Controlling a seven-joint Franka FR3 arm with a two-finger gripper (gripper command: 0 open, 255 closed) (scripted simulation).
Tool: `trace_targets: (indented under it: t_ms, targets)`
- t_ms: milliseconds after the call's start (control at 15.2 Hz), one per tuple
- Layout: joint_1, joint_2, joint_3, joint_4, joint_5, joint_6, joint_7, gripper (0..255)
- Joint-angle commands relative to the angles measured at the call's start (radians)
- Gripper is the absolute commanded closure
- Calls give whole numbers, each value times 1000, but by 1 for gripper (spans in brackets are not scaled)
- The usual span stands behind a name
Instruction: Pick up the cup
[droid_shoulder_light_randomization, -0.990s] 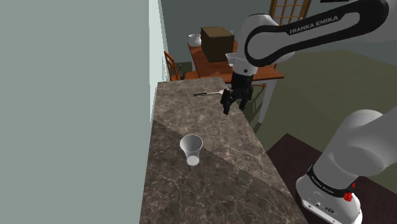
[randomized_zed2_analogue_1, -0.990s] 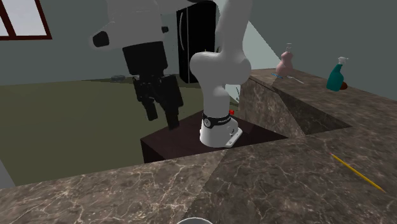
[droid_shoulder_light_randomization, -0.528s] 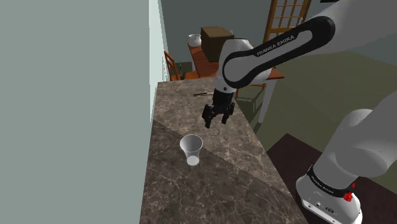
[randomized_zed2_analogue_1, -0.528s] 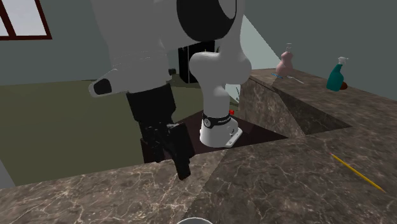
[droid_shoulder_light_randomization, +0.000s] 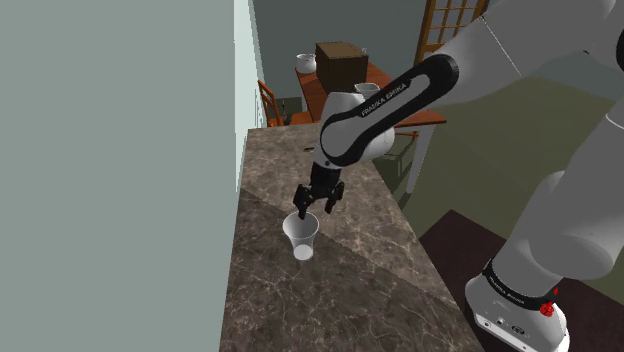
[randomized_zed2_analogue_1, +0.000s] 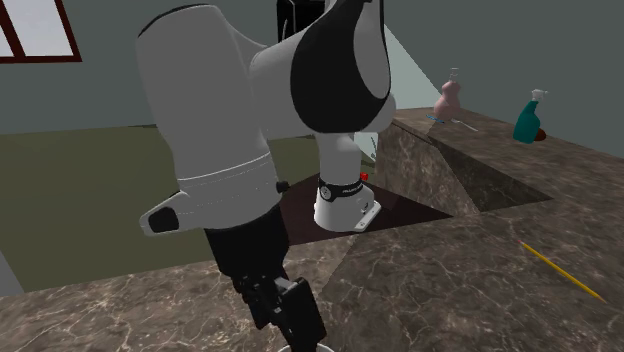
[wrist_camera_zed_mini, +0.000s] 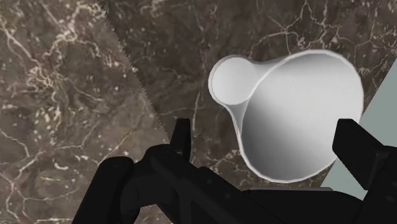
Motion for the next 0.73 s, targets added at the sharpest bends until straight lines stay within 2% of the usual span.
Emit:
trace_targets:
  t_ms: [0,396,462,660]
  targets:
    - [3,31,3,1,9,31,-11,0]
    - [7,83,7,-10,29,92,-39,0]
    - [6,81,6,-10,29,90,-39,255]
    - [7,81,7,-10,28,90,-37,255]
